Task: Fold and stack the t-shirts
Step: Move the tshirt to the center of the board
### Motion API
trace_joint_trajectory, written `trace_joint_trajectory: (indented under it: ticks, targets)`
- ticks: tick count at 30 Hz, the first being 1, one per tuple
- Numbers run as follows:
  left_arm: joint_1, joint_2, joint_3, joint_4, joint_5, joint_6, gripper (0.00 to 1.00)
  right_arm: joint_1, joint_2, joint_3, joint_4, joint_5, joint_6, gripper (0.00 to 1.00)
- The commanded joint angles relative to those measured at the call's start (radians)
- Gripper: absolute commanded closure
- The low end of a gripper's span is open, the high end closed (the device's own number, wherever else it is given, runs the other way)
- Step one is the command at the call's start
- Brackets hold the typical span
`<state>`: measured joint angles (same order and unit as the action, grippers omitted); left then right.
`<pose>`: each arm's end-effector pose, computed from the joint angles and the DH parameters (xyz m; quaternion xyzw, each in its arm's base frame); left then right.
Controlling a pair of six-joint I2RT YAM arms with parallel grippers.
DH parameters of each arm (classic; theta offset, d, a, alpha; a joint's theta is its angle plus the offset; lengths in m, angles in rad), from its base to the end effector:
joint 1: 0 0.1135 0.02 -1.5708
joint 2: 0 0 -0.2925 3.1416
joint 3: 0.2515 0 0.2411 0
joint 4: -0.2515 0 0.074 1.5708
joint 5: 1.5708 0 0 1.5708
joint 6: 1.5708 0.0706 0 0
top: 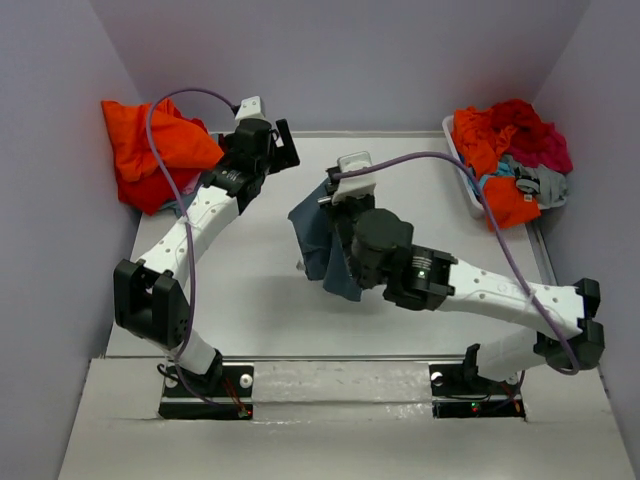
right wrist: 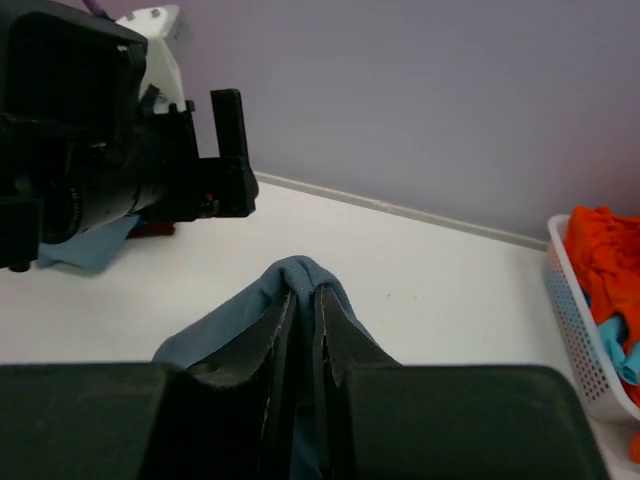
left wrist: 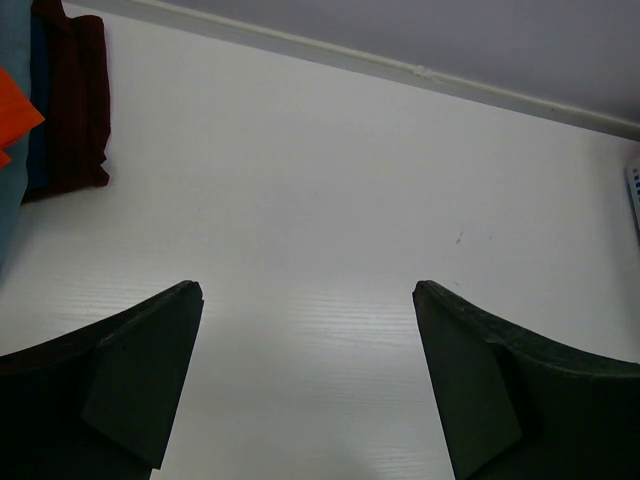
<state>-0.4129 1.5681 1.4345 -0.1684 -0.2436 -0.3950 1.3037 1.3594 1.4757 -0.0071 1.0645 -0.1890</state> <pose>0.3684 -0.1428 0.3920 -0.0648 0.8001 -0.1413 0.5794 0.1364 0.2646 0.4980 -0.1131 0.6788 0.0519 0.7237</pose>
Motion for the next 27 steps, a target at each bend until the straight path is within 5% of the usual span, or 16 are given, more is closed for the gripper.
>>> trace_joint_trajectory:
  ticks: [1,2,4,5,7,10,16,27]
  targets:
    - [-0.003,-0.017,-0.011,0.033,-0.014,-0.004,0.01,-0.004,0.08,-0.011,0.312,0.195,-0.173,0.93]
    - [-0.003,-0.017,-0.011,0.03,-0.019,-0.002,0.01,-0.004,0.072,-0.012,0.28,0.177,-0.123,0.93]
    - [-0.003,-0.023,-0.013,0.026,-0.026,-0.004,0.01,-0.049,0.07,0.053,0.005,0.149,0.153,0.88]
    - [-0.003,-0.029,-0.014,0.024,-0.036,-0.002,0.01,-0.073,0.079,0.093,-0.263,0.087,0.269,0.86]
    - [-0.003,-0.043,-0.022,0.026,-0.058,-0.01,0.01,-0.148,0.115,0.162,-0.471,0.001,0.498,0.79]
    - [-0.003,-0.074,-0.04,0.038,-0.1,-0.03,0.01,-0.191,0.121,0.121,-0.485,-0.058,0.551,0.58]
    - [-0.003,-0.163,-0.118,0.099,-0.17,-0.051,0.01,-0.236,0.147,0.08,-0.519,-0.159,0.634,0.31]
    - [0.069,-0.149,-0.065,0.069,-0.102,-0.057,0.01,-0.297,0.314,0.054,-0.531,-0.406,0.72,0.29]
